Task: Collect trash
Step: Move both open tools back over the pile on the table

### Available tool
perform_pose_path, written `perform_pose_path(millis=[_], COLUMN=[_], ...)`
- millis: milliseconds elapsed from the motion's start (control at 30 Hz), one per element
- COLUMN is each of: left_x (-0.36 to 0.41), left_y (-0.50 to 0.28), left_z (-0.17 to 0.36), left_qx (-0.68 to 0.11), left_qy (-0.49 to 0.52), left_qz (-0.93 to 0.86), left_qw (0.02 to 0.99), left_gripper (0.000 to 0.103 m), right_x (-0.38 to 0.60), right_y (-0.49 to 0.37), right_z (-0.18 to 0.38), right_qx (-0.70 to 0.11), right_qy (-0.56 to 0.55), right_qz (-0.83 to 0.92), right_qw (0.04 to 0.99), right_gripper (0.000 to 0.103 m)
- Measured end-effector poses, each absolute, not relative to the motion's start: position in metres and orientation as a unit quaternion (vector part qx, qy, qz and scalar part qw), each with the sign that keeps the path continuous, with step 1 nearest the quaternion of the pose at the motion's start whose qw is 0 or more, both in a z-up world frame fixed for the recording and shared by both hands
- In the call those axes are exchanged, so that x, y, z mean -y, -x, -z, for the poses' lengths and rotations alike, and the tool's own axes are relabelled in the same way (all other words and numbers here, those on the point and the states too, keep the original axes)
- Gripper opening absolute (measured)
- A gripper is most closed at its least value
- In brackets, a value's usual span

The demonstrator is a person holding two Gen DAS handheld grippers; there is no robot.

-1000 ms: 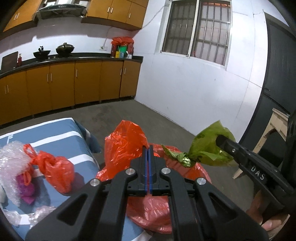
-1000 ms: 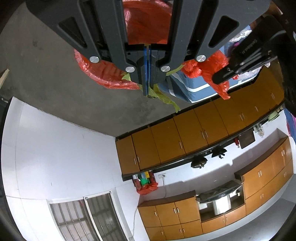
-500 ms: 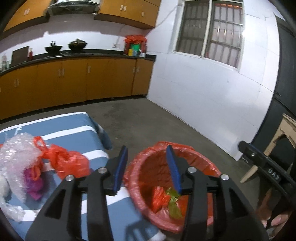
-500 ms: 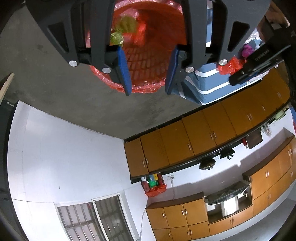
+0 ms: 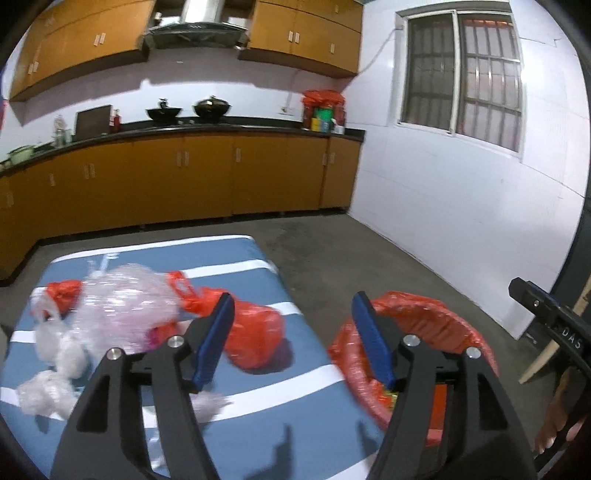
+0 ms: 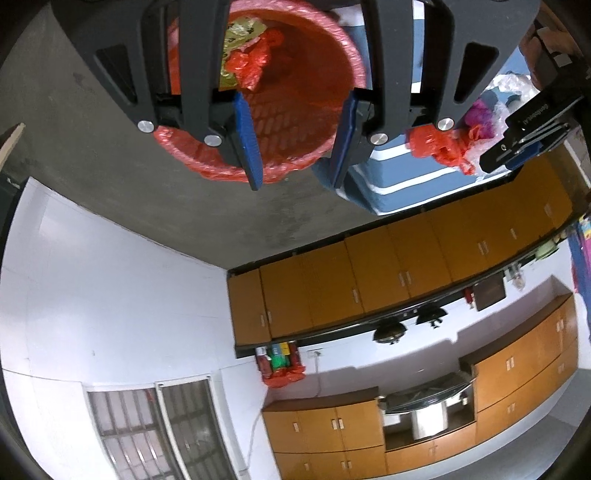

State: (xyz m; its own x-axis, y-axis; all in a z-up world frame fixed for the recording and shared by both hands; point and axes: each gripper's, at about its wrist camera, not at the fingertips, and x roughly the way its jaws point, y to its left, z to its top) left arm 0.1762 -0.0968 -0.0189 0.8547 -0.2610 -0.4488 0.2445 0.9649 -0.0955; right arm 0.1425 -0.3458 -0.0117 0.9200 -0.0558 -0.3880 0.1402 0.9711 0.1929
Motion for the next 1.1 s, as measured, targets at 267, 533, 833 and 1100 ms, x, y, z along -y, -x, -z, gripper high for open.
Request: perform_pose_path(millis=[267, 533, 833, 1100], left_x=[0.03, -0.05, -0.122, -0.15], left_y=[-0.157, -0.134, -0.105, -0.092], left_z=[0.013, 0.022, 0.044, 0.061], left_qx=[-0.21, -0.205, -0.229, -0.248], left_qy=[0.015, 0.032, 0.063, 0.077], left_qz=[0.039, -0.074, -0.144, -0.162], left_qw=[0.977, 0.975, 0.961, 0.952], left_gripper=[0.076, 0.083, 0.083, 0.083], right_x=[0.289, 0.217, 0.13, 0.11], right_y=[-0.153, -0.166, -0.18, -0.199], right_z=[0.012, 0.025, 0.068, 0.1], right_qx=[-0.194, -0.214, -0.284, -0.339], right_qy=[-0.082, -0.071, -0.044, -0.058], right_qz=[0.0, -0.055, -0.104, -0.08], right_qw=[0.977, 0.973, 0.952, 0.936], right_gripper=[0.039, 0.039, 0.039, 0.039])
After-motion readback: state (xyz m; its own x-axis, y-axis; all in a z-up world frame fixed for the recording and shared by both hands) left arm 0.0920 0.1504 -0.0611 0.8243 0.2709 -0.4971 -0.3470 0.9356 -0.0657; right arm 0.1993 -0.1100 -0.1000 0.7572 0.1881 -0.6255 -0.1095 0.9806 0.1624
